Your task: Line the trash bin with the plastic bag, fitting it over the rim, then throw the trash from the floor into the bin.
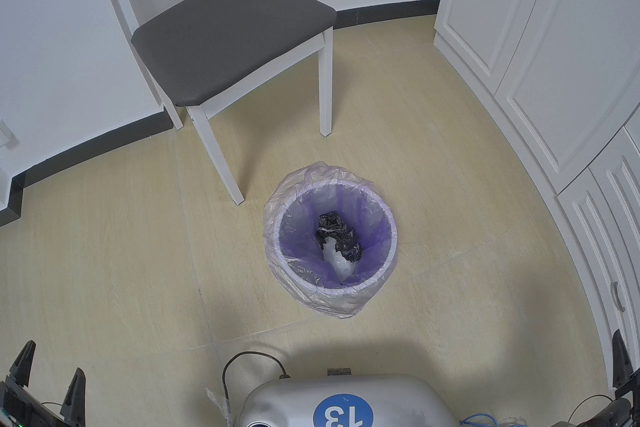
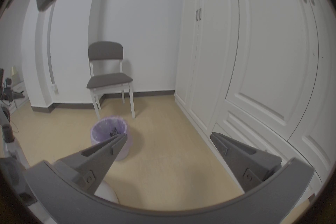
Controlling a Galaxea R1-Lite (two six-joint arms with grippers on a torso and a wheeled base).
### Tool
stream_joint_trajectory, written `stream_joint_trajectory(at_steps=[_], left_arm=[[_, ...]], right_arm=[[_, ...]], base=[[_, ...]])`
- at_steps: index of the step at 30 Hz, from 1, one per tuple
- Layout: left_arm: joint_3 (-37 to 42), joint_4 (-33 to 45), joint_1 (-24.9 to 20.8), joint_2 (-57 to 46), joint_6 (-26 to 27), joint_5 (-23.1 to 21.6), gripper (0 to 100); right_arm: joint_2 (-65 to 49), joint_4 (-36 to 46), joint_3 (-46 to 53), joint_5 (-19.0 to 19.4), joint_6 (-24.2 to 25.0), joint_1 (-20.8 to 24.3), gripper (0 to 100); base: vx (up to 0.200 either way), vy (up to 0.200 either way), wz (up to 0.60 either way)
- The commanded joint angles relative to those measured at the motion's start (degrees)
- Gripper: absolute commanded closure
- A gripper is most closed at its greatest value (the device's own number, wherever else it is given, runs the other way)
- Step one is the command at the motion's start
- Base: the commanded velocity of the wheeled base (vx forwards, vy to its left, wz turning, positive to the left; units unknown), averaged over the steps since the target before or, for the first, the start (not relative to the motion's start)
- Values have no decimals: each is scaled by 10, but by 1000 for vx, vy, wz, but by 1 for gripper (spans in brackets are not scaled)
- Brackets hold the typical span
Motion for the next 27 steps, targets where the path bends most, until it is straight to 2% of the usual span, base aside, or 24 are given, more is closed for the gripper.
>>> stream_joint_trajectory(at_steps=[1,4,10,15,18,21,24,27], left_arm=[[14,-7,0,-7,13,-6,0],[14,-7,1,-7,8,-3,0],[15,-7,0,-7,2,1,0],[15,-8,0,-7,1,2,0],[16,-9,0,-7,-3,10,0],[16,-14,1,-7,-22,41,0],[16,-14,0,-7,-8,31,0],[16,-13,0,-7,-5,31,0]], right_arm=[[-4,-5,23,-1,0,0,0],[-4,-4,23,12,2,0,0],[-4,-5,23,93,-1,0,0],[-4,-10,24,91,2,0,0],[-4,-11,24,112,5,0,0],[-4,-9,24,139,15,0,0],[-4,-9,24,119,31,0,0],[-4,-9,24,25,34,0,0]], base=[[0,0,0],[0,0,0],[0,0,0],[0,0,0],[0,0,0],[0,0,0],[0,0,0],[0,0,0]])
